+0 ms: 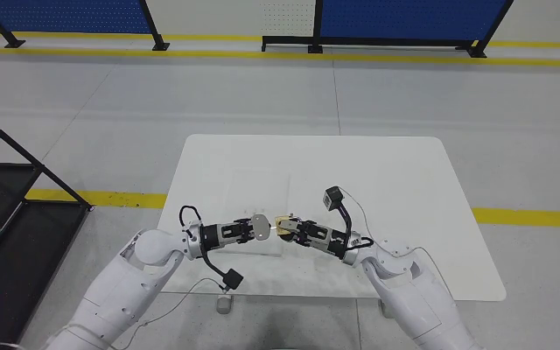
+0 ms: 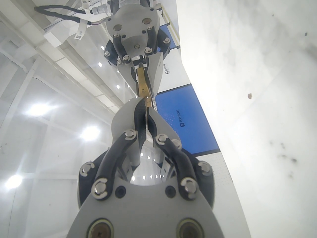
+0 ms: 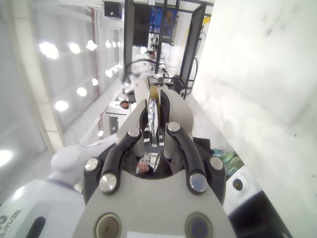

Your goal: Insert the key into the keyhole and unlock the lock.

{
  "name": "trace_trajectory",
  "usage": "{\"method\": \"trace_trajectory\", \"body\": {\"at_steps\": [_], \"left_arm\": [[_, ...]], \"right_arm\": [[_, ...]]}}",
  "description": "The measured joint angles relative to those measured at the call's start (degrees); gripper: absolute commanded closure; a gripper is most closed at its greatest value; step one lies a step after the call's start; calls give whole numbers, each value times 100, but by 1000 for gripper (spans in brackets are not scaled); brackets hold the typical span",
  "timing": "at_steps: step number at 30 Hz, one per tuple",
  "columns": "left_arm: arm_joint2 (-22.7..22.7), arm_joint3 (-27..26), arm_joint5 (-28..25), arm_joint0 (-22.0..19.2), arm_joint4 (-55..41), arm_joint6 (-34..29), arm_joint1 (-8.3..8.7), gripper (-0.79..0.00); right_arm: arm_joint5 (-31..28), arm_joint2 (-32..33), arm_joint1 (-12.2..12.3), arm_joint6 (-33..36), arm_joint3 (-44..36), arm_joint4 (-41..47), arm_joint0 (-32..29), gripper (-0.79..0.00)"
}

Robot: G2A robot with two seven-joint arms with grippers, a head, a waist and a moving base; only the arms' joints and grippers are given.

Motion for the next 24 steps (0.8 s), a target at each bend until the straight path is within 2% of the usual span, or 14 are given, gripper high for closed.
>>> {"method": "trace_trajectory", "body": {"at_steps": [24], "left_arm": [[158,190,-179,-113,-417,145,-59,0]], "right_arm": [[0,0,0,0,0,0,0,0]]}}
